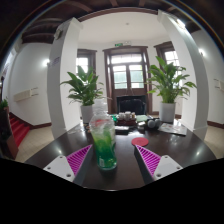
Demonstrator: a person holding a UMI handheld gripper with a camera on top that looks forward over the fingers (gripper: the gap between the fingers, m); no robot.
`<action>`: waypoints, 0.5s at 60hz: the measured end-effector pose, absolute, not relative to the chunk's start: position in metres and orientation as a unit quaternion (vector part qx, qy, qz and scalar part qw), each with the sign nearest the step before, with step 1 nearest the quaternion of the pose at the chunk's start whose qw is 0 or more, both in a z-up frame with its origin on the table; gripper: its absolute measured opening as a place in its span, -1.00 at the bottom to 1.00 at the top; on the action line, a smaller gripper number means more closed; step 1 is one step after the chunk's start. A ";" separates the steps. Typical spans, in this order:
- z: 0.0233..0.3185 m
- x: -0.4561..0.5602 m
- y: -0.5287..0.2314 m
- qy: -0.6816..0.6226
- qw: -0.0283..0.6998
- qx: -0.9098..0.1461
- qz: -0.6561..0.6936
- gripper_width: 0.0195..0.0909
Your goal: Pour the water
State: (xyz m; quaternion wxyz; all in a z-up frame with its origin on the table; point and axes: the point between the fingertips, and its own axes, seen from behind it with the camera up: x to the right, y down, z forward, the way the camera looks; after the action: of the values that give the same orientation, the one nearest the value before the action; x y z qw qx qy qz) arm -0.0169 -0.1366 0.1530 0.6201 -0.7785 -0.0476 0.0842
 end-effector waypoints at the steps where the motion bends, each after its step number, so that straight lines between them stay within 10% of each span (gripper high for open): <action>1: 0.144 -0.026 -0.143 -0.052 0.620 -0.778 0.087 0.86; 17: 0.111 -0.065 -0.079 -0.037 0.650 -0.757 0.062 0.82; 30: 0.107 -0.075 -0.047 -0.033 0.657 -0.750 0.069 0.00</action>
State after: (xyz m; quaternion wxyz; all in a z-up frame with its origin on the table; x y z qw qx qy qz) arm -0.0747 -0.0474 0.1066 0.6575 -0.7496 -0.0331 0.0686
